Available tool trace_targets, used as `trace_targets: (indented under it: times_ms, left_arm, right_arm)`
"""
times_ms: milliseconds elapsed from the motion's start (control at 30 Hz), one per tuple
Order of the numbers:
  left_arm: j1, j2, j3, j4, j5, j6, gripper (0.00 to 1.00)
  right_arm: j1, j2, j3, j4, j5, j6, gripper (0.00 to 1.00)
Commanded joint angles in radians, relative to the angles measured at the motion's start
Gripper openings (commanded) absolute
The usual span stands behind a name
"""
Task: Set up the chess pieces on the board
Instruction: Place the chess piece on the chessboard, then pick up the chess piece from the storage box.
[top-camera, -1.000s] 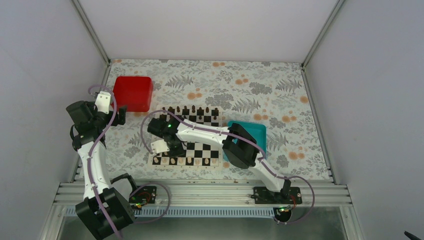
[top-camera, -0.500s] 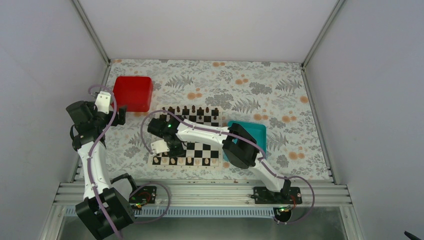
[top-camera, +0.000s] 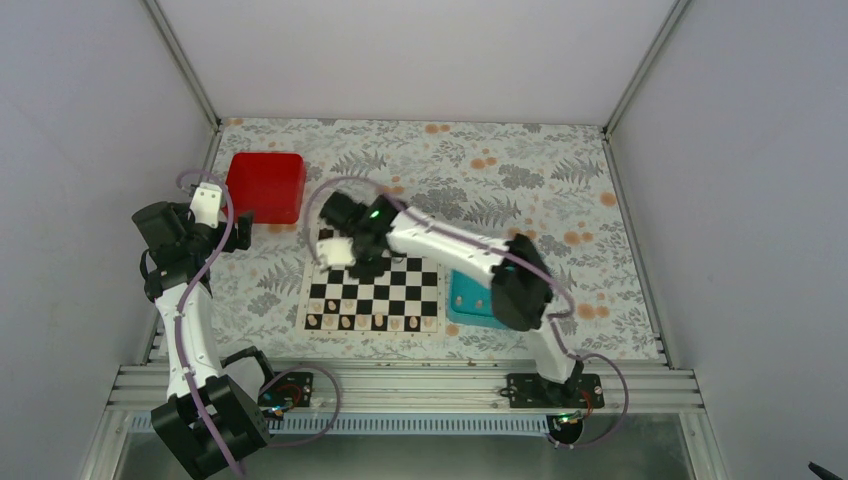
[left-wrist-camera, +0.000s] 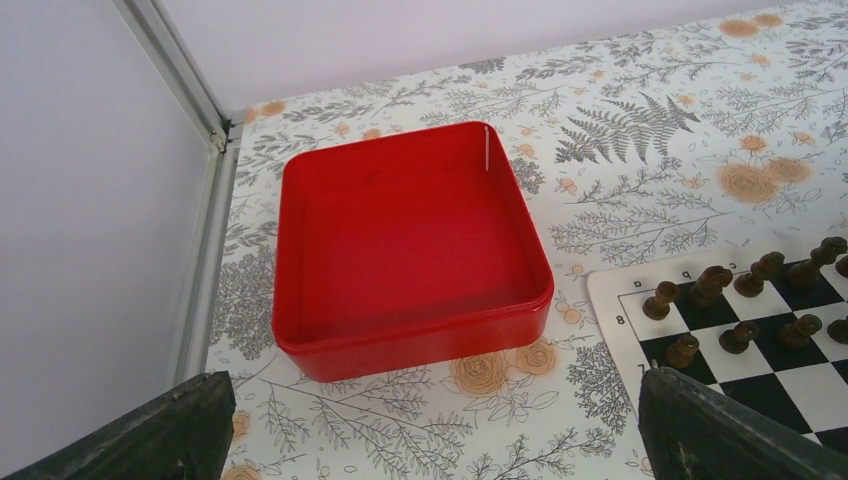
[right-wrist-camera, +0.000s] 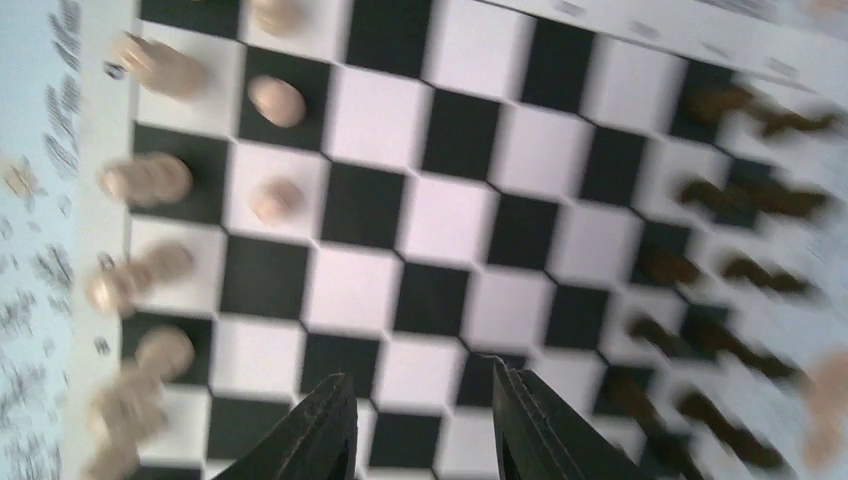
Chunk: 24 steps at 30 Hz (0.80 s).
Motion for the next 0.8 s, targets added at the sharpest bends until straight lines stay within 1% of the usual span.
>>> trace_targets:
  times_ms: [0, 200, 333, 467, 600, 767]
  left_arm:
    - [0.010, -0.013, -0.004, 0.001, 0.020, 0.015, 1.00]
    - [0.013, -0.011, -0.003, -0.002, 0.025, 0.015, 1.00]
    - [0.014, -0.010, -0.002, -0.004, 0.028, 0.018, 1.00]
    - [0.014, -0.007, -0.001, -0.005, 0.031, 0.018, 1.00]
    - [0.013, -0.008, -0.002, -0.007, 0.036, 0.019, 1.00]
    - [0.014, -0.005, 0.000, -0.012, 0.046, 0.023, 1.00]
  right_arm:
    - [-0.142, -0.237, -0.103, -0.006, 0.016, 0.023, 0.38]
    - [-0.347, -0.551, -0.424, 0.008, 0.010, 0.005, 0.42]
    - [-0.510, -0.699, -0.613, -0.006, -0.009, -0.048, 0.45]
    - [-0.645, -0.782, -0.758, -0.015, -0.023, -0.096, 0.46]
    - [-0.689, -0.841, -0.919, 0.015, 0.004, -0.117, 0.49]
    - [-0.745, -0.854, -1.032, 0.069, 0.013, -0.123, 0.49]
